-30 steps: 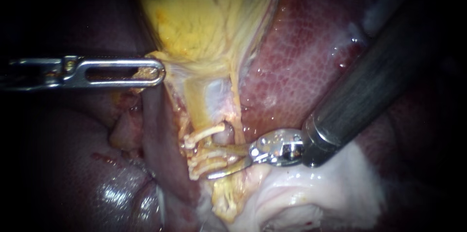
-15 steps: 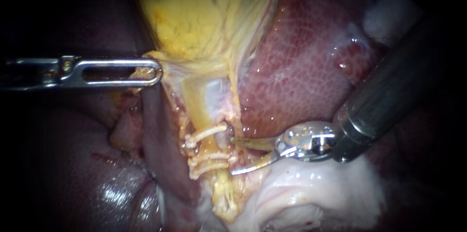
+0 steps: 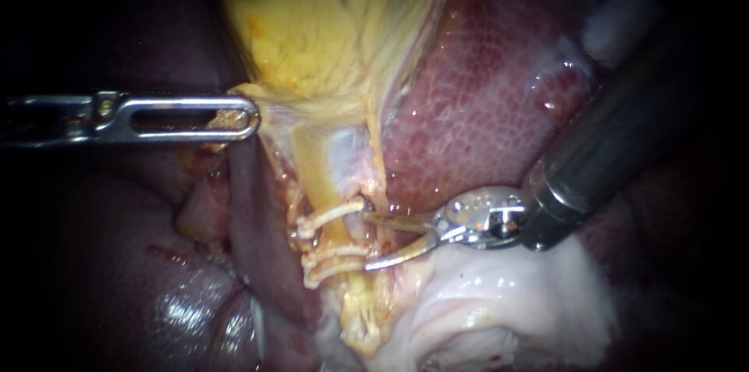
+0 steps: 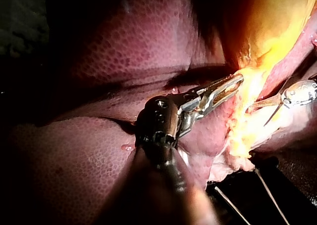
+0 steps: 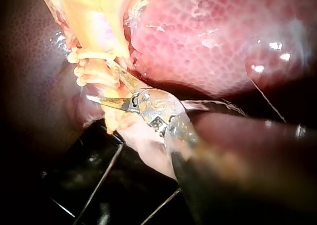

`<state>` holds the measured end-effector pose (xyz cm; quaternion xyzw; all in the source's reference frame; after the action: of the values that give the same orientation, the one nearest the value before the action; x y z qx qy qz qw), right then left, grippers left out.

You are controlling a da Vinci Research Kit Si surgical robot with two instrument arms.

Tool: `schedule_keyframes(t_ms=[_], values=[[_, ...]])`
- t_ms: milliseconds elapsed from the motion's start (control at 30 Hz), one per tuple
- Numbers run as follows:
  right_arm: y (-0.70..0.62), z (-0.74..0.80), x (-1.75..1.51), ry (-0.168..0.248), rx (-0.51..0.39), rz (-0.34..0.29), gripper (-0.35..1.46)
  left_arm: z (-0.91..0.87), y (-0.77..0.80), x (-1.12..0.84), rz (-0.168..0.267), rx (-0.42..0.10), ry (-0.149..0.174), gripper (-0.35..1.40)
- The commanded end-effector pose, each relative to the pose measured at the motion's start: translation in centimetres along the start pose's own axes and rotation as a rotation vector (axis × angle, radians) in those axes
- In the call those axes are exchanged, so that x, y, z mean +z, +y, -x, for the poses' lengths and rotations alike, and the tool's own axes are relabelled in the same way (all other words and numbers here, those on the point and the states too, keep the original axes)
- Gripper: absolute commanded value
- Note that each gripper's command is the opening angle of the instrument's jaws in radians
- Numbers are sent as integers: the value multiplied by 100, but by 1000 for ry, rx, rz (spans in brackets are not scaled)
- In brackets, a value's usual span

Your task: Go to the cutting position left tube

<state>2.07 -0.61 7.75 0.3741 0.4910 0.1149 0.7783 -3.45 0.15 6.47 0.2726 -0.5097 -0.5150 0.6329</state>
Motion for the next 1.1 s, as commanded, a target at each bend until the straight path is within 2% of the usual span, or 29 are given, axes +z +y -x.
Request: schedule_keyframes(t_ms=[33, 333, 667, 867, 1100], values=[[1, 0, 3, -2, 1, -2, 135, 0, 0, 0, 1, 0, 0, -35], [6, -6, 16, -5, 8, -13, 135, 0, 0, 1, 1, 0, 0, -35], [7, -6, 18, -7, 12, -33, 135, 0, 0, 1, 1, 0, 0, -35], [-1, -11, 20, 34, 31, -109, 131, 0, 3, 1, 0, 0, 0, -35], [-10, -22, 32, 47, 37, -195, 123, 0, 7, 3, 0, 1, 0, -35]])
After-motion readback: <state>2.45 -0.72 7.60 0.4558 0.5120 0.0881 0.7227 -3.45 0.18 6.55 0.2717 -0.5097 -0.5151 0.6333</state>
